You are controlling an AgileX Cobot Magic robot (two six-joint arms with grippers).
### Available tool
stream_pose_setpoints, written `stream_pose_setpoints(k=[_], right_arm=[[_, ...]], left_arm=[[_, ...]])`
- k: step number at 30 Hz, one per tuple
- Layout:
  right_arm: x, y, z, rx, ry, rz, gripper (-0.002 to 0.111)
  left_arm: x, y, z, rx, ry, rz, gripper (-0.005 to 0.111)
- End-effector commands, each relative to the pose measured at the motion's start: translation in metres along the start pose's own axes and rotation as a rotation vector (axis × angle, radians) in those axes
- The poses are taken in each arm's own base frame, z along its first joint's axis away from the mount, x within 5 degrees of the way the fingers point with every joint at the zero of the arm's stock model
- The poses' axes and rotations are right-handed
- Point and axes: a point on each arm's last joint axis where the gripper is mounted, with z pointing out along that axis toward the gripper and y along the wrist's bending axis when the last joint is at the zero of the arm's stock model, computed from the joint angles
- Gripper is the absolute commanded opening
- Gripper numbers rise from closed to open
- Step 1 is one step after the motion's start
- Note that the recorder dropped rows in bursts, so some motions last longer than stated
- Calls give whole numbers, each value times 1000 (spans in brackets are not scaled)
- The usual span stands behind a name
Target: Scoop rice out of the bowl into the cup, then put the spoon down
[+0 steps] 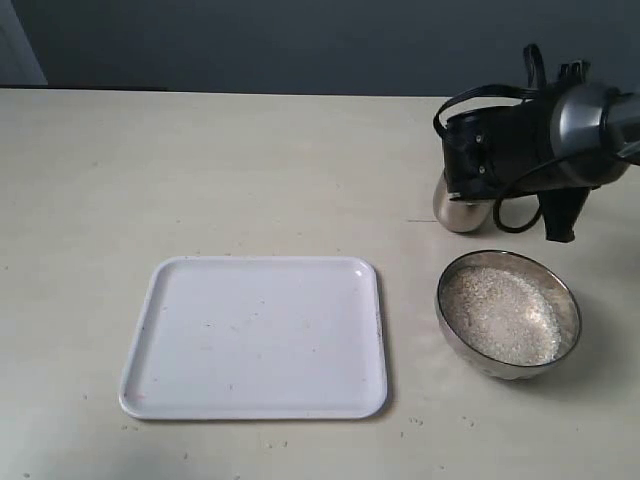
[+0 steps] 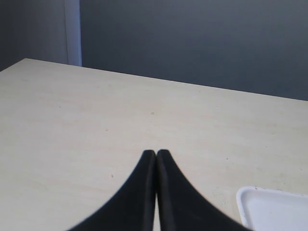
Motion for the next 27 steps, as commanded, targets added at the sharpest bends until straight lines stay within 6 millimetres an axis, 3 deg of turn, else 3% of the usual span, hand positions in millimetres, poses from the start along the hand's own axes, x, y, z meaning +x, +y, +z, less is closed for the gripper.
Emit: stream_pose_setpoints(k=[1, 8, 12, 16, 20, 27], right_arm=[[4, -3, -2, 2, -2, 29, -1], [27, -4, -19, -196, -14, 196, -1], [50, 2, -46, -506, -62, 413, -1], [66, -6, -68, -647, -183, 564, -1], [69, -14, -92, -805, -400, 744, -1], [54, -27, -113, -947, -675, 939, -1]], left_arm=[[-2, -1, -1, 11, -18, -5, 1], [-2, -1, -1, 11, -18, -5, 1], [-2, -1, -1, 11, -18, -5, 1], [-2, -1, -1, 11, -18, -5, 1], [-2, -1, -1, 11, -18, -5, 1], [-2, -1, -1, 11, -18, -5, 1]])
